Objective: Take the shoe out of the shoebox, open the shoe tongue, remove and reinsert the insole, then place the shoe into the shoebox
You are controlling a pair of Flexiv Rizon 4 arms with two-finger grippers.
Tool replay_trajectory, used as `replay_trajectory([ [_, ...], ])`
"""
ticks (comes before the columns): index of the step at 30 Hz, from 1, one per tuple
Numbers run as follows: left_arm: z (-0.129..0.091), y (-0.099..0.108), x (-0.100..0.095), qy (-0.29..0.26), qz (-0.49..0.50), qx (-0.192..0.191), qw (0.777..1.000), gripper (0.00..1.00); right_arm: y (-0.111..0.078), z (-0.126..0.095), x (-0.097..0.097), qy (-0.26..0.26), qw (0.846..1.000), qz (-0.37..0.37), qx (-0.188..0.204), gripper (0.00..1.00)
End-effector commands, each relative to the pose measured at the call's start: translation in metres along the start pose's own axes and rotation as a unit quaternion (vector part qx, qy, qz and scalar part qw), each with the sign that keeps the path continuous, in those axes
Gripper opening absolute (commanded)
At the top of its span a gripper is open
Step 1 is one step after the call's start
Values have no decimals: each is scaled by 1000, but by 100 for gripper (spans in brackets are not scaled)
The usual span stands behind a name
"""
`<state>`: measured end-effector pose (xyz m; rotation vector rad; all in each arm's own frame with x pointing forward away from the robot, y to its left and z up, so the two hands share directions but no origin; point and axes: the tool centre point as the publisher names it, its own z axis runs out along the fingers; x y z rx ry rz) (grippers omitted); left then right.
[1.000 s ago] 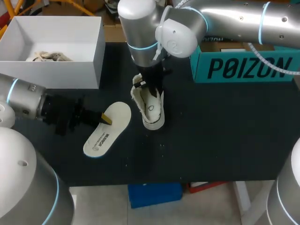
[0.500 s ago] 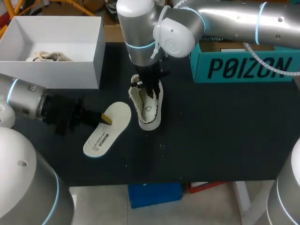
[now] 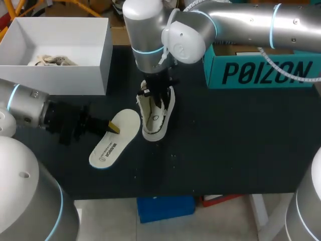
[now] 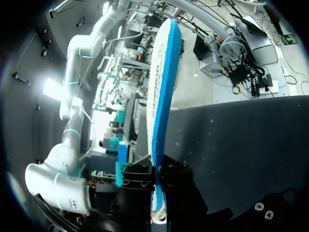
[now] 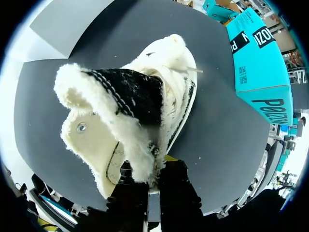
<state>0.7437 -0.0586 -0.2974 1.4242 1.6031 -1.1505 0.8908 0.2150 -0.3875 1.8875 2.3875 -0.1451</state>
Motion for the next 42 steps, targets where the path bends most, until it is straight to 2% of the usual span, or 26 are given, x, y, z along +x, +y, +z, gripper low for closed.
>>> replay_trajectory([
  [1, 1, 0, 0, 1, 1, -1, 1000, 0, -1, 5, -1, -1, 1000, 0, -1, 0],
  [7, 1, 0, 0, 1, 1, -1, 1000, 0, -2, 5, -8, -9, 1000, -5, -1, 0],
  [8, 1, 0, 0, 1, 1, -1, 1000, 0, -2, 5, -9, -11, 1000, -7, -1, 9],
  [9, 1, 0, 0, 1, 1, -1, 1000, 0, -2, 4, -9, -13, 1000, -8, -2, 29],
  [11, 1, 0, 0, 1, 1, -1, 1000, 0, -2, 2, -12, -15, 1000, -10, -3, 34],
  [12, 1, 0, 0, 1, 1, -1, 1000, 0, -3, 1, -13, -16, 1000, -10, -3, 47],
  [13, 1, 0, 0, 1, 1, -1, 1000, 0, -3, -1, -14, -18, 1000, -10, -5, 100],
  [21, 1, 0, 0, 1, 1, -1, 1000, 0, -4, -28, -24, -19, 1000, -3, -19, 100],
  [25, 1, 0, 0, 1, 1, -1, 1000, 0, -8, -47, -31, 22, 997, 22, -69, 100],
  [30, 1, 0, 0, 1, 1, -1, 1000, 0, -17, -63, -36, 87, 986, 57, -134, 100],
  [35, 1, 0, 0, 1, 1, -1, 1000, 0, -28, -73, -35, 160, 965, 81, -193, 100],
  [37, 1, 0, 0, 1, 1, -1, 1000, 0, -32, -76, -34, 213, 948, 86, -220, 100],
  [41, 1, 0, 0, 1, 1, -1, 1000, 0, -39, -86, -30, 276, 922, 80, -259, 100],
  [42, 1, 0, 0, 1, 1, -1, 1000, 0, -40, -89, -29, 301, 912, 76, -268, 100],
])
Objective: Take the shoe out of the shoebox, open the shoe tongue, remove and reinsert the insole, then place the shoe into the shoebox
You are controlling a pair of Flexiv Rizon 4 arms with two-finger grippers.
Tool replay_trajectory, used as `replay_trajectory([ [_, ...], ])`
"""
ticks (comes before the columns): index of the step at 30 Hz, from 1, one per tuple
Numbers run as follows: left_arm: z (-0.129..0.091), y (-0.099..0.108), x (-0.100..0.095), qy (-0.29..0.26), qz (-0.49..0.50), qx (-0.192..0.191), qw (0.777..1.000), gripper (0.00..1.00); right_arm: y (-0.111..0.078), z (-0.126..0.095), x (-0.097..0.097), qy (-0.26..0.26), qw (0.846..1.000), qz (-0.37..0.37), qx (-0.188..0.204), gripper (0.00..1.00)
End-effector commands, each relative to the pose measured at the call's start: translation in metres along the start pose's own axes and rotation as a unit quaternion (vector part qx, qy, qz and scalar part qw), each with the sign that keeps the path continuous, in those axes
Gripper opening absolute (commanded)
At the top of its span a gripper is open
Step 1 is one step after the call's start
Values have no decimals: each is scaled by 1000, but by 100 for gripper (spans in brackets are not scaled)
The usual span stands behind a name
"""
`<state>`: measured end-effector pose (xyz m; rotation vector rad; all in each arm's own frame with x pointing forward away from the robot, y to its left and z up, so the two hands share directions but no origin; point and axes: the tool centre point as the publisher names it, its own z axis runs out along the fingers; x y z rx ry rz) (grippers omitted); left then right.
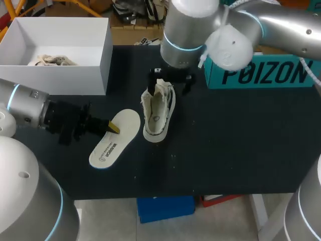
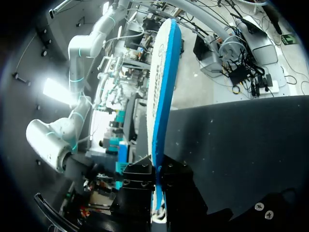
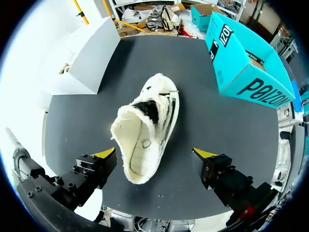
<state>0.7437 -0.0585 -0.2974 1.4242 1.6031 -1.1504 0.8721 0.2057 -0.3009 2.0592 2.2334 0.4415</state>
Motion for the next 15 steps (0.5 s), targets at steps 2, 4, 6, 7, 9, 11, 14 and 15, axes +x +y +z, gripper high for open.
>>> replay_trajectory([
  [2, 1, 0, 0, 1, 1, -1, 1000, 0, -14, -16, -12, 203, 971, -11, -129, 100],
  [4, 1, 0, 0, 1, 1, -1, 1000, 0, -14, -16, -12, 203, 971, -11, -129, 100],
  [6, 1, 0, 0, 1, 1, -1, 1000, 0, -14, -16, -12, 203, 971, -11, -129, 100],
  [7, 1, 0, 0, 1, 1, -1, 1000, 0, -14, -16, -12, 203, 971, -11, -129, 100],
  [9, 1, 0, 0, 1, 1, -1, 1000, 0, -14, -16, -12, 203, 971, -11, -129, 100],
  [11, 1, 0, 0, 1, 1, -1, 1000, 0, -14, -16, -12, 203, 971, -11, -129, 100],
  [14, 1, 0, 0, 1, 1, -1, 1000, 0, -14, -16, -12, 203, 971, -11, -129, 100],
  [15, 1, 0, 0, 1, 1, -1, 1000, 0, -14, -16, -12, 203, 971, -11, -129, 100],
])
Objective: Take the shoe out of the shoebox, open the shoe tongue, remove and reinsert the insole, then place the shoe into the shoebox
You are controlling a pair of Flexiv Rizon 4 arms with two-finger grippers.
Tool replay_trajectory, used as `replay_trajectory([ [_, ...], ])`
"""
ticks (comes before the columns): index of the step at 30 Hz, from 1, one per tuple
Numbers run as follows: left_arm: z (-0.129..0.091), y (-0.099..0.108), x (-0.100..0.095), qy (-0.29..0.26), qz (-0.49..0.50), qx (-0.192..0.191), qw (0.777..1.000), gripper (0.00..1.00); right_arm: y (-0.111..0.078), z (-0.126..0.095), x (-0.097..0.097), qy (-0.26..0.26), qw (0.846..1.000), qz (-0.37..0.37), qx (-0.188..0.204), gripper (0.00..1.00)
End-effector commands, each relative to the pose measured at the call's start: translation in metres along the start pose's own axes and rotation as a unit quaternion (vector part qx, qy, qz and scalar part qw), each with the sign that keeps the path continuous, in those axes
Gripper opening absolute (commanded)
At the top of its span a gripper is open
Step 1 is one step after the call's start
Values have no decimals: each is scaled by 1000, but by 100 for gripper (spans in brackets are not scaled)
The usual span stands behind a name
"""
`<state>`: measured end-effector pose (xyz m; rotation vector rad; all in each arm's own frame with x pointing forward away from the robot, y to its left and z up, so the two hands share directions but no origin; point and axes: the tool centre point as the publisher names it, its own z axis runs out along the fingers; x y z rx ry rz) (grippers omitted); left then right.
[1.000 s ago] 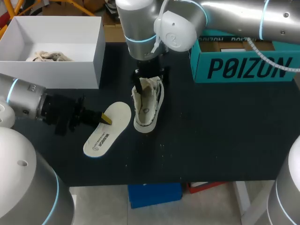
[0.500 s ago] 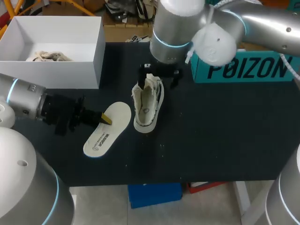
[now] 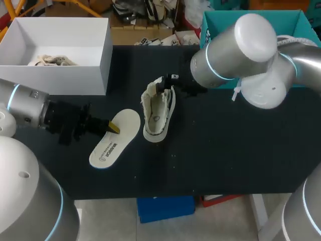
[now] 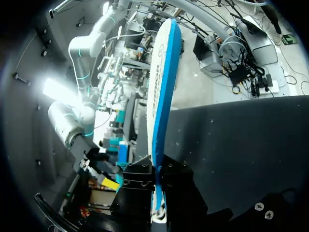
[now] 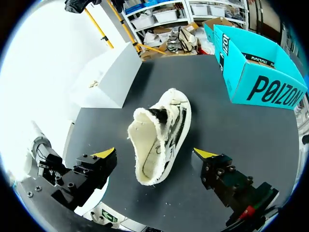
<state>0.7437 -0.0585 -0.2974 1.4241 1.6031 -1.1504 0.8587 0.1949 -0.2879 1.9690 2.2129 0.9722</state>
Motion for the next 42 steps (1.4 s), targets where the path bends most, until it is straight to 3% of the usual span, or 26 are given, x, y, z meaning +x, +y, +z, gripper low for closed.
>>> replay_trajectory([
  [1, 1, 0, 0, 1, 1, -1, 1000, 0, -5, -2, -6, 87, 996, 9, -35, 100],
  [7, 1, 0, 0, 1, 1, -1, 1000, 0, -3, -14, -10, 179, 981, 46, -66, 100],
  [12, 1, 0, 0, 1, 1, -1, 1000, 0, 1, -28, -9, 196, 977, 45, -68, 100],
  [22, 1, 0, 0, 1, 1, -1, 1000, 0, 13, -48, -2, 257, 966, 19, -21, 100],
  [26, 1, 0, 0, 1, 1, -1, 1000, 0, 10, -60, 2, 253, 967, 16, -23, 100],
  [34, 1, 0, 0, 1, 1, -1, 1000, 0, -21, -90, 4, 213, 972, 62, -76, 100],
  [42, 1, 0, 0, 1, 1, -1, 1000, 0, -44, -114, 4, 178, 975, 94, -95, 100],
])
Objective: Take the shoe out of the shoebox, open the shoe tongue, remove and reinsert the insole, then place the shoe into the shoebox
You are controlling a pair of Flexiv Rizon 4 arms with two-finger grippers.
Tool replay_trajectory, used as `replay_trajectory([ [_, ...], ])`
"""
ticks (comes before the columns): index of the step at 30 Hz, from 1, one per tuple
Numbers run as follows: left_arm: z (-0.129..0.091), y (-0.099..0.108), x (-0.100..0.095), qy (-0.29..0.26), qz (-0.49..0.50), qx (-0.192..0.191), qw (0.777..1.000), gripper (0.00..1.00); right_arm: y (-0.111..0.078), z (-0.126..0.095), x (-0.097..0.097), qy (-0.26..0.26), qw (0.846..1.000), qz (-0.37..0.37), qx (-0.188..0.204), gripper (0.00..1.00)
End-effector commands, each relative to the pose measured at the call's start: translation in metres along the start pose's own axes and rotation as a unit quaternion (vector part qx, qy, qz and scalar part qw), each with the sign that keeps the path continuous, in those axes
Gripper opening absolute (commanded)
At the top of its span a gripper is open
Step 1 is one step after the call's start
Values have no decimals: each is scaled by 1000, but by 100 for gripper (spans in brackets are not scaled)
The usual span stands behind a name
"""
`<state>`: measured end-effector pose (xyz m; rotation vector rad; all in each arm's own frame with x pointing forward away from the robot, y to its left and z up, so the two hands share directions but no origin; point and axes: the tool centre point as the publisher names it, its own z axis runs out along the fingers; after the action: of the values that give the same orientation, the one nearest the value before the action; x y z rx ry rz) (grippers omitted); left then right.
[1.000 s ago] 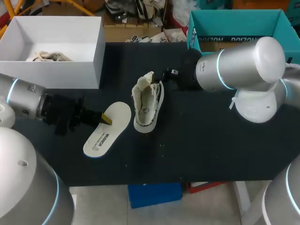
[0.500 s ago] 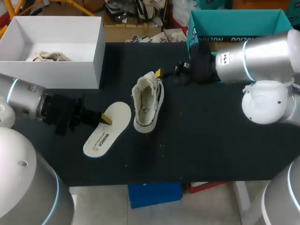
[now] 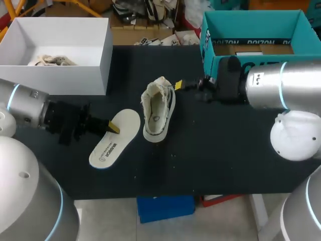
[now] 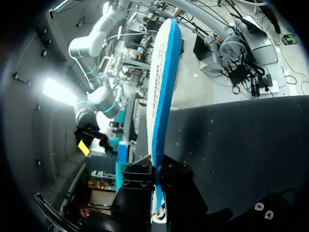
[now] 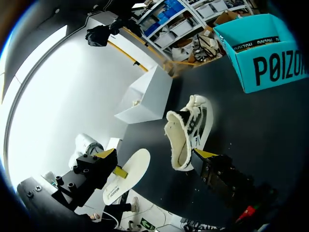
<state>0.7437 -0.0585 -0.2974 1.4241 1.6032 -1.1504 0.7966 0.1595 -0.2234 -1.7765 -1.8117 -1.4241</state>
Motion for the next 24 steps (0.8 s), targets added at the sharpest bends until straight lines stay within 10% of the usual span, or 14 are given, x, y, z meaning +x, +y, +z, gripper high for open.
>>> replay_trajectory([
  [1, 1, 0, 0, 1, 1, -1, 1000, 0, -17, -26, 7, -32, 999, 6, -28, 100],
  [24, 1, 0, 0, 1, 1, -1, 1000, 0, -69, -65, 1, -91, 992, 60, -56, 100],
])
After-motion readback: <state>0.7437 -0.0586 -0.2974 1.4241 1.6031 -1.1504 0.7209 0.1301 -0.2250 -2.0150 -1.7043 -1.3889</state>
